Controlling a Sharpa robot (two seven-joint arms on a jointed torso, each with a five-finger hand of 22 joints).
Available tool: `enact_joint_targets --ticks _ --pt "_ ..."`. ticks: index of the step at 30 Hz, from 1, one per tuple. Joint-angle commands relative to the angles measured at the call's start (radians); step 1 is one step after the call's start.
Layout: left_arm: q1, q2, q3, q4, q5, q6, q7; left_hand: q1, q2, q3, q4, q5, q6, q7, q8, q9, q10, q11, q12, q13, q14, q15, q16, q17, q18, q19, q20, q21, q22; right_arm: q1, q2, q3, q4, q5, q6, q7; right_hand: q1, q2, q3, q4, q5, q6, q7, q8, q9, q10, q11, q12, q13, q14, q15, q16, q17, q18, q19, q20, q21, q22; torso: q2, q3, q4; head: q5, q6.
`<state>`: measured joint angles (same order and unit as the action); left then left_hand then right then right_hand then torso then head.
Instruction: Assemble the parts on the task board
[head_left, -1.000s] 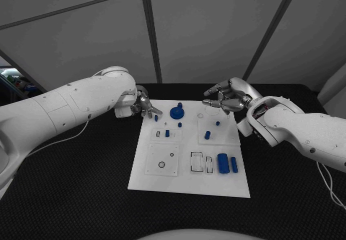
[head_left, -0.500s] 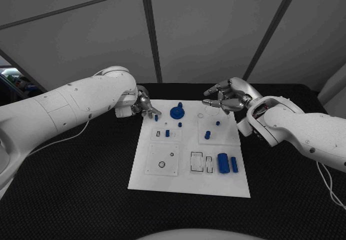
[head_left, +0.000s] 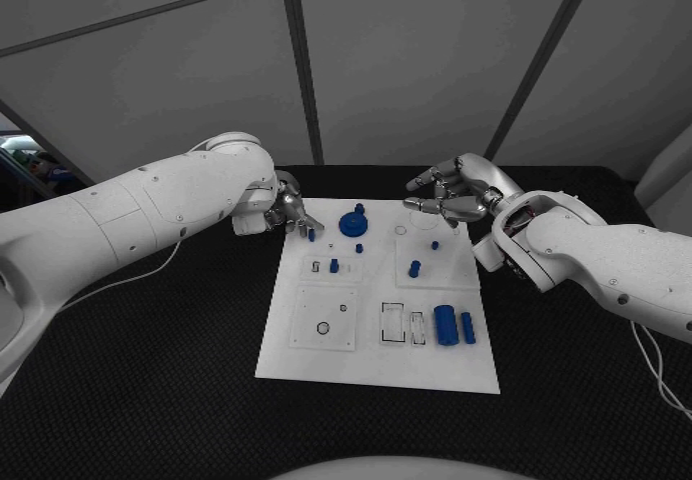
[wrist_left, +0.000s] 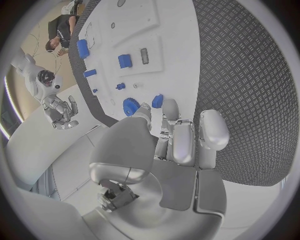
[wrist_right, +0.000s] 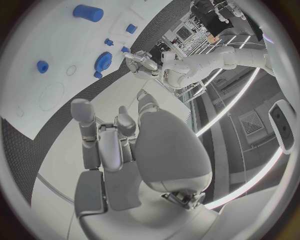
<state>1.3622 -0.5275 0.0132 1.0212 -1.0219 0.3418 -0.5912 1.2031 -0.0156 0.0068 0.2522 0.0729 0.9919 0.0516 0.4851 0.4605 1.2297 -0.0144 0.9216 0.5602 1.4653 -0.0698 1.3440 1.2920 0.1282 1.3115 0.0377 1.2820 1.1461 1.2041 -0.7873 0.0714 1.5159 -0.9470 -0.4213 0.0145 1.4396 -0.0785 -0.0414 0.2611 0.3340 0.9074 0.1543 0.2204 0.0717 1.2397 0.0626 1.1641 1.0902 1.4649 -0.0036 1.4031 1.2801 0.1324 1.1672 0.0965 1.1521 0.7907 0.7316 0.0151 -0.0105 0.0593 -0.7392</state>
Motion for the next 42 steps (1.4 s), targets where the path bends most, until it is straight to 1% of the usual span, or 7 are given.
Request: enact_joint_targets --ticks 1,15,23,28,29,35,42 --pt "0.001 0.002 0.000 -0.001 -0.007 0.012 0.013 0.012 -0.001 -0.001 -0.005 0.005 0.006 0.002 0.005 -0.001 0.006 -0.004 0.005 -0.001 0.038 -0.005 0.005 0.001 -0.029 0.005 0.002 0.004 0.001 0.001 0.000 0.001 0.002 0.002 0.005 0.007 -0.006 0.005 -0.001 0.004 0.002 0.001 -0.005 0.006 -0.002 -0.006 0.001 -0.004 0.000 0.035 -0.008 -0.007 -0.001 0.014 -0.010 0.001 -0.007 -0.001 0.000 0.0000 -0.0001 -0.001 -0.001" --pt "0.001 0.000 0.000 0.000 -0.007 0.014 0.020 0.047 0.030 0.021 -0.025 0.006 0.012 -0.004 0.017 -0.005 0.009 -0.009 0.005 -0.004 0.039 -0.008 0.005 0.001 -0.029 0.006 -0.001 0.004 0.004 0.001 0.001 0.001 -0.002 0.002 0.008 0.005 -0.006 0.005 -0.001 0.004 0.002 0.001 -0.005 0.006 -0.002 -0.006 0.001 -0.004 0.000 0.035 -0.008 -0.007 -0.001 0.014 -0.010 0.001 -0.007 -0.001 -0.001 -0.0004 0.0002 -0.001 -0.004" --pt "0.001 -0.001 0.000 0.002 -0.002 0.009 0.027 0.192 0.074 0.158 -0.123 0.007 -0.012 -0.013 0.015 -0.016 -0.003 -0.018 -0.016 -0.021 0.039 -0.017 0.005 0.001 -0.029 0.006 -0.010 0.003 0.008 0.001 0.001 0.001 -0.006 0.001 0.009 0.005 -0.005 0.007 0.000 0.004 0.004 0.002 -0.005 0.007 -0.002 -0.005 0.000 -0.003 0.001 0.036 -0.008 -0.007 -0.001 0.014 -0.009 0.001 -0.008 -0.001 -0.001 0.0000 0.0006 0.000 -0.006" --pt "0.001 -0.002 0.000 0.003 0.002 0.004 0.034 0.170 0.031 0.312 -0.151 0.005 -0.021 -0.006 0.029 -0.020 0.004 -0.014 -0.032 -0.039 0.039 -0.011 0.005 0.001 -0.030 0.005 -0.006 0.001 0.011 0.001 0.002 0.001 -0.007 0.001 0.010 0.005 -0.004 0.007 0.000 0.003 0.004 0.002 -0.005 0.008 -0.002 -0.005 0.000 -0.003 0.000 0.036 -0.008 -0.008 -0.002 0.014 -0.009 0.001 -0.008 -0.002 -0.001 -0.0002 0.0008 0.001 -0.007" --pt "0.000 -0.004 0.000 0.004 0.005 0.001 0.036 0.127 -0.003 0.405 -0.159 0.003 -0.023 -0.001 0.044 -0.019 0.010 -0.015 -0.035 -0.045 0.039 -0.007 0.004 0.000 -0.029 0.005 -0.005 0.000 0.013 0.001 0.002 0.001 -0.008 0.001 0.010 0.005 -0.004 0.007 0.000 0.003 0.005 0.002 -0.005 0.008 -0.002 -0.005 0.000 -0.003 0.000 0.036 -0.008 -0.008 -0.002 0.014 -0.009 0.001 -0.008 -0.002 -0.001 0.0000 0.0006 0.001 -0.006" --pt "-0.001 -0.017 0.000 0.019 0.023 -0.028 0.045 0.081 -0.047 0.524 -0.192 0.001 -0.030 -0.004 0.069 -0.013 0.019 -0.012 -0.033 -0.047 0.040 -0.011 0.005 0.001 -0.030 0.008 -0.004 0.001 0.020 0.001 0.003 0.001 -0.011 0.001 0.008 0.006 -0.003 0.008 0.000 0.003 0.007 0.002 -0.005 0.008 -0.002 -0.006 0.000 -0.004 0.000 0.036 -0.008 -0.008 -0.002 0.014 -0.009 0.000 -0.009 -0.003 -0.002 -0.0002 0.0029 0.005 -0.004" --pt "-0.002 -0.057 0.000 0.071 0.107 -0.068 0.048 0.055 -0.070 0.592 -0.219 0.001 -0.032 -0.006 0.089 -0.007 0.031 -0.014 -0.024 -0.039 0.040 -0.012 0.007 0.003 -0.033 0.016 -0.006 0.008 0.033 0.001 0.003 0.001 -0.013 0.001 0.008 0.008 -0.003 0.008 0.000 0.003 0.007 0.002 -0.005 0.008 -0.002 -0.006 0.000 -0.004 -0.001 0.036 -0.008 -0.008 -0.003 0.014 -0.009 0.000 -0.009 -0.003 -0.002 -0.0005 0.0032 0.009 -0.003"
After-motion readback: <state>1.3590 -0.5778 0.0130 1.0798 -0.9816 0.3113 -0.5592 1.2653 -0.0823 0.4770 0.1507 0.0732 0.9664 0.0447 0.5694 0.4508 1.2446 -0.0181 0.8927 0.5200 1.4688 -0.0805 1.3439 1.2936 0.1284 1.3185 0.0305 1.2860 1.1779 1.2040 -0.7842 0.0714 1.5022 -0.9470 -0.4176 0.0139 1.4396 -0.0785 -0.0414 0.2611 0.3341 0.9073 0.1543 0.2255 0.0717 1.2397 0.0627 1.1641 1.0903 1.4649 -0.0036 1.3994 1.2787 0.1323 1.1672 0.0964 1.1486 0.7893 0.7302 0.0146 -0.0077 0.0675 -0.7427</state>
